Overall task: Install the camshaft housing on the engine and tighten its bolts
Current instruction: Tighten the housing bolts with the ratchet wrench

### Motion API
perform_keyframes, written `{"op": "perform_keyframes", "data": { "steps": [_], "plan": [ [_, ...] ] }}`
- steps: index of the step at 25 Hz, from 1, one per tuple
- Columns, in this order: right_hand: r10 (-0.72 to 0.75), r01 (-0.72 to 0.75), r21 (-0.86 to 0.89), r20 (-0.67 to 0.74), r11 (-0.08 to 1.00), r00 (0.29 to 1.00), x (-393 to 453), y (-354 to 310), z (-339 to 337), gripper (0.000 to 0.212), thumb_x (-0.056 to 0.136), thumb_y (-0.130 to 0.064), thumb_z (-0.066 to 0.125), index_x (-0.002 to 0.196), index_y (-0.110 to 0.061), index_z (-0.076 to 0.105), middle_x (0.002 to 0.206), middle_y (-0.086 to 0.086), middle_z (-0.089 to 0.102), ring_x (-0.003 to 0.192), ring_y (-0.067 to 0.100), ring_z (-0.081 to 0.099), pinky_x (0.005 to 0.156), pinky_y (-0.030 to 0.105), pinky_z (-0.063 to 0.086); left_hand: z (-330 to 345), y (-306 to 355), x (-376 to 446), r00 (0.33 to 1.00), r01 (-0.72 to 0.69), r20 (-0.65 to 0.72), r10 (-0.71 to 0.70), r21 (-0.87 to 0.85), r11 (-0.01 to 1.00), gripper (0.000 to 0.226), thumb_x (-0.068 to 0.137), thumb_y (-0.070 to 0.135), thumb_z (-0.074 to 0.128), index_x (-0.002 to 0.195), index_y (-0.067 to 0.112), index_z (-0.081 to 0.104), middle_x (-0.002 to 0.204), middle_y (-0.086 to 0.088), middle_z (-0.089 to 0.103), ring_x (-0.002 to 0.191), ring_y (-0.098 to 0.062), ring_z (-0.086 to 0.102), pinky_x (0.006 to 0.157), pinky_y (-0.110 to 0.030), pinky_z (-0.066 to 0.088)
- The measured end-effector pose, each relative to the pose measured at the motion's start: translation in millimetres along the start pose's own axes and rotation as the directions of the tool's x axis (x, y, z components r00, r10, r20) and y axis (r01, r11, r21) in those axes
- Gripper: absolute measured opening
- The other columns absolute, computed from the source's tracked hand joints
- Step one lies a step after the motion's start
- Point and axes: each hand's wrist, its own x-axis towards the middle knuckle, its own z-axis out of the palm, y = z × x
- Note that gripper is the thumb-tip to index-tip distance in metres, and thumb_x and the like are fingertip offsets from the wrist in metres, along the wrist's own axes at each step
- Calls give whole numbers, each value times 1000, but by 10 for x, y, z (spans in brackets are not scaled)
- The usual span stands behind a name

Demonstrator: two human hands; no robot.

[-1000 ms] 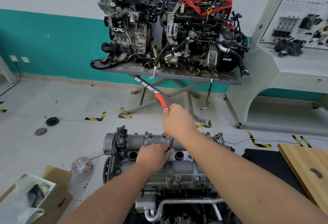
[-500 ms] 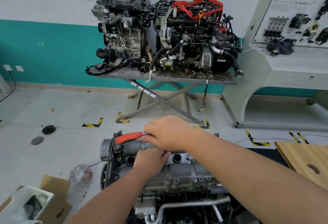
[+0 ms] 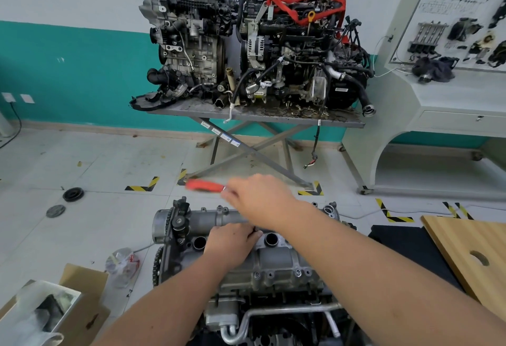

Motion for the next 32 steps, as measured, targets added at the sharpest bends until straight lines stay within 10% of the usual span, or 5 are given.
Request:
{"op": "perform_keyframes", "data": {
  "steps": [5, 15, 19, 23, 32],
  "plan": [
    [-316, 329, -134, 107, 935, 943, -20, -11, -67, 40, 105, -50, 33, 109, -20, 60, 92, 1, 61, 88, 24, 59, 71, 37, 50, -53, 28, -29, 996, -36, -79, 39, 32, 999, 36, 103, 47, 34, 116, 26, 60, 110, -1, 68, 99, -27, 62, 74, -39, 47],
    [479, -442, 253, -106, 861, 871, 130, 3, 92, 29, 106, -34, 35, 108, -14, 56, 78, 3, 51, 74, 29, 55, 57, 32, 35, -60, 30, -42, 1000, -2, -28, 0, -70, 998, 32, 102, 51, 35, 77, 32, 42, 88, 4, 68, 84, -22, 63, 63, -34, 29],
    [62, -59, 44, -76, 997, 995, 26, -4, 44, 35, 106, -45, 35, 106, -20, 59, 76, -2, 52, 75, 25, 58, 52, 32, 35, -40, 23, -35, 1000, -2, -8, 2, -30, 1000, 32, 103, 50, 34, 83, 31, 49, 91, 4, 69, 87, -22, 64, 64, -35, 31],
    [-423, 429, -161, 73, 889, 903, -38, 37, -37, 40, 104, -50, 38, 110, -20, 64, 95, 2, 62, 89, 23, 57, 70, 36, 48, -48, 46, -35, 990, -52, -126, 56, 32, 998, 33, 102, 45, 37, 119, 27, 60, 119, -1, 66, 107, -27, 60, 78, -40, 45],
    [470, -448, 220, -54, 866, 881, 160, 76, 33, 31, 106, -37, 33, 108, -16, 56, 80, 4, 54, 70, 26, 56, 55, 33, 36, -35, 32, -31, 999, -1, -36, -1, -61, 998, 37, 102, 51, 36, 71, 32, 36, 93, 4, 69, 90, -22, 63, 66, -34, 30]
  ]
}}
